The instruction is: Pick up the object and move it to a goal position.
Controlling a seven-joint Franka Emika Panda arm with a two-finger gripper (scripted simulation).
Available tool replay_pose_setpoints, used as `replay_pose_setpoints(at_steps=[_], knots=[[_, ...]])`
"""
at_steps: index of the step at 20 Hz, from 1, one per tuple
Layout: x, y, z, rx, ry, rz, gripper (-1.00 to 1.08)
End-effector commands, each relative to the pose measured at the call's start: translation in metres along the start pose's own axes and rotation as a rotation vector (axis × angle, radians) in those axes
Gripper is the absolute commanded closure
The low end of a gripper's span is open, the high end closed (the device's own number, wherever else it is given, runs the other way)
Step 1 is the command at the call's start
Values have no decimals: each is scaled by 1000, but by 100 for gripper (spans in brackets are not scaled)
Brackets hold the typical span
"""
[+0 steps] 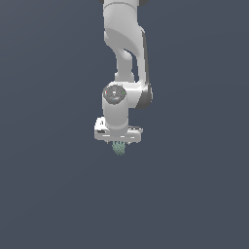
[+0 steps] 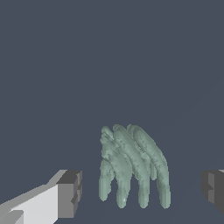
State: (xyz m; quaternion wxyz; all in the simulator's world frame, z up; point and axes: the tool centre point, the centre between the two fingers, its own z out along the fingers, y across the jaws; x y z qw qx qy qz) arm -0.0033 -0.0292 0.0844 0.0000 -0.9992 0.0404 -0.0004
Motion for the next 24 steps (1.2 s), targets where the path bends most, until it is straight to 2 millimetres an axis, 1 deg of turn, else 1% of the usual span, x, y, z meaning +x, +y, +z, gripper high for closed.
replay_pose_setpoints(at_steps=[1, 4, 7, 12, 13, 24], knots=[[-1, 0, 10, 0, -1, 1, -92], [-2, 0, 26, 0, -1, 1, -92], [-2, 1, 38, 0, -1, 2, -92], [-1, 1, 44, 0, -1, 2, -92], [-1, 1, 44, 0, -1, 2, 108], [-1, 1, 44, 0, -1, 2, 108]])
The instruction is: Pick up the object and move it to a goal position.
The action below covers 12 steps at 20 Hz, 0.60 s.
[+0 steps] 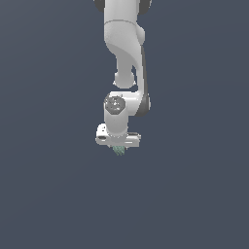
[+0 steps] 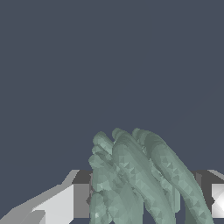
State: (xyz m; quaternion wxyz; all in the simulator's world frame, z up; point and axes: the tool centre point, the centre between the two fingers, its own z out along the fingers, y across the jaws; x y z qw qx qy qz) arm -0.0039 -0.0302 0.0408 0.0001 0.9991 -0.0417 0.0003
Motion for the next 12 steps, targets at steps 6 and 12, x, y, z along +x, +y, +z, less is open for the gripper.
replay_pose_setpoints(at_steps=[6, 12], knots=[[-3, -1, -11, 0, -1, 0, 108], [-10, -3, -41, 0, -1, 0, 108]])
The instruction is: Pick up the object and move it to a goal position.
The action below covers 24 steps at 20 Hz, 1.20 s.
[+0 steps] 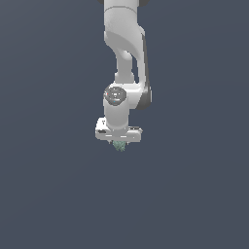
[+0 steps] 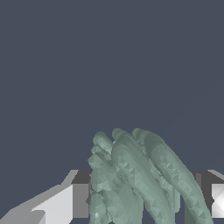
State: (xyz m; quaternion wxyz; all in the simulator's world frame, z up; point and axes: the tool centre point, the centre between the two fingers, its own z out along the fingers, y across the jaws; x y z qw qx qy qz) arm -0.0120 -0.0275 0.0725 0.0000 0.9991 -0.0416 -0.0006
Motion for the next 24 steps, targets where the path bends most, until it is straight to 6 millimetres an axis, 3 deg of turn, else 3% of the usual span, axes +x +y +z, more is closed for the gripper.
replay_pose_setpoints(at_steps=[1, 9, 24], knots=[[-3, -1, -16, 0, 1, 0, 108], [-21, -5, -88, 0, 1, 0, 108], [-59, -14, -260, 0, 1, 0, 108]])
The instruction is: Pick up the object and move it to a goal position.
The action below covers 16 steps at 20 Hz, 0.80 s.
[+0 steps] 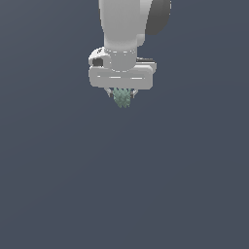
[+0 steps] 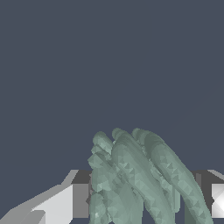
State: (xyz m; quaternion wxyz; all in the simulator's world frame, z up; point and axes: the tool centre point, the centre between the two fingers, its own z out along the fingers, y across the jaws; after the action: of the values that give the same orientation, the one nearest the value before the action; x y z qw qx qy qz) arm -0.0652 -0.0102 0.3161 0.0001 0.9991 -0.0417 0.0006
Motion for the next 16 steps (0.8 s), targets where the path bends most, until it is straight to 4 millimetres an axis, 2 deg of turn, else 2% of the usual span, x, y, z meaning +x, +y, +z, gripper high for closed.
replay_pose_setpoints(at_steps=[1, 9, 16], knots=[[-7, -1, -28, 0, -1, 0, 108], [-23, -6, -111, 0, -1, 0, 108], [-31, -9, -162, 0, -1, 0, 108]])
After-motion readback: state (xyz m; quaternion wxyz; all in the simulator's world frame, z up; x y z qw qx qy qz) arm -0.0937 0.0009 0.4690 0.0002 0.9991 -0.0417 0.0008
